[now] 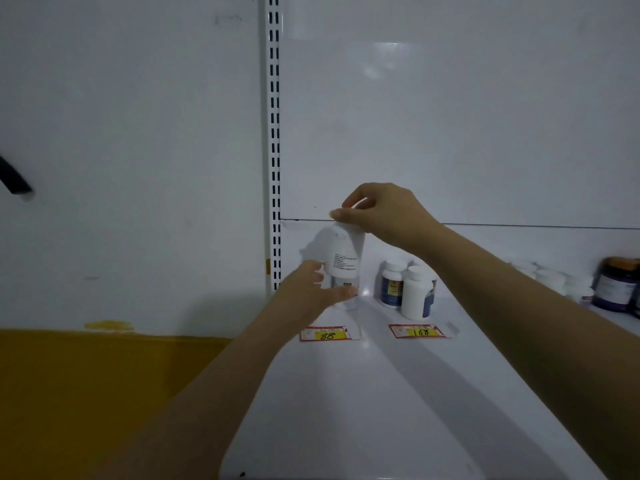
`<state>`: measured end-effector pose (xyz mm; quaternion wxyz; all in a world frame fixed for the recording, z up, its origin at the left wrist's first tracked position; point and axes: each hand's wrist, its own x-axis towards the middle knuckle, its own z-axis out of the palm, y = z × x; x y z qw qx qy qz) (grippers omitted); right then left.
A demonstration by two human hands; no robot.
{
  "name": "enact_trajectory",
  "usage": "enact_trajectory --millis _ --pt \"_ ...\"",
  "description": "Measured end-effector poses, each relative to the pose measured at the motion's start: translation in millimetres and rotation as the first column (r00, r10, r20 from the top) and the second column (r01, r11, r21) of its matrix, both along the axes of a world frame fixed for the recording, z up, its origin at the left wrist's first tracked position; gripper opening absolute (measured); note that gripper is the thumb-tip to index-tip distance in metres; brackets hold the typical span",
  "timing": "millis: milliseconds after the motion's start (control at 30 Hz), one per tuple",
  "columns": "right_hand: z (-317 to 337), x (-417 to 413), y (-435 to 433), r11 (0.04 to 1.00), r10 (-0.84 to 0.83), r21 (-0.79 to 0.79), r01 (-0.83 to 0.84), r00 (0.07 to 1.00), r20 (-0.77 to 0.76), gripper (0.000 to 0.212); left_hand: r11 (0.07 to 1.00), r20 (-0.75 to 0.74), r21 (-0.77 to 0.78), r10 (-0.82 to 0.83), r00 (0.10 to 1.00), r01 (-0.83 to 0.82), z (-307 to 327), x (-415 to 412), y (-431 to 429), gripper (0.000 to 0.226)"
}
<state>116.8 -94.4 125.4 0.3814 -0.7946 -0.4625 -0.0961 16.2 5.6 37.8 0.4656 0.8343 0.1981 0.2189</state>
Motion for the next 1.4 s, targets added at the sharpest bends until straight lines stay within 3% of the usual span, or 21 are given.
enact_trajectory --millis 167,333,400,500,700,800,967,1067,1300,1400 --pt "-2.3 -0.7 -13.2 0.999 0.011 0.051 -0.005 0.993 -0.115 0.041 0.998 0.102 0.047 -0.049 0.994 0.045 5.3 3.0 -10.9 0.041" --pt "-14.9 -2.6 -25.4 0.995 0.062 -0.065 -0.076 0.98 -0.189 0.04 0.985 0.062 -0.116 -0.124 0.99 0.131 -5.1 -0.2 -11.6 0.042" --pt "-21.0 -3.0 -29.7 0.985 0.135 -0.07 -0.159 0.954 -0.269 0.03 0.933 0.113 -0.285 -0.194 0.975 0.218 -9.8 -4.0 -8.4 0.053" --pt "-29.8 -1.6 -31.9 0.975 0.202 -0.01 -0.222 0.903 -0.378 0.016 0.819 0.171 -0.473 -0.274 0.946 0.323 -12.8 -10.6 -6.5 0.048" --pt "-40.6 -0.5 -27.7 0.945 0.322 0.148 -0.292 0.758 -0.567 0.025 0.661 0.242 -0.604 -0.379 0.893 0.444 -14.3 -20.9 -4.5 0.057" --pt "-42.4 0.5 -25.8 0.94 0.342 0.214 -0.268 0.757 -0.557 0.027 0.697 0.243 -0.568 -0.367 0.898 0.438 -14.8 -20.5 -4.5 0.055" --pt "-38.5 -5.6 -25.0 0.961 0.251 0.21 -0.179 0.88 -0.402 0.028 0.845 0.216 -0.441 -0.227 0.95 0.302 -17.3 -13.5 -7.3 0.045" --pt "-41.7 -6.9 -23.5 0.975 0.203 0.163 -0.153 0.911 -0.359 0.03 0.875 0.191 -0.413 -0.187 0.964 0.252 -22.5 -11.2 -7.5 0.042" --pt "-47.2 -5.2 -32.2 0.988 0.152 0.037 -0.152 0.884 -0.441 0.028 0.692 0.216 -0.62 -0.303 0.928 0.37 -27.4 -19.3 -11.2 0.037" --pt "-50.9 -3.0 -33.5 0.987 0.127 -0.034 -0.159 0.887 -0.443 0.033 0.691 0.192 -0.621 -0.324 0.926 0.371 -31.3 -17.2 -12.0 0.039"
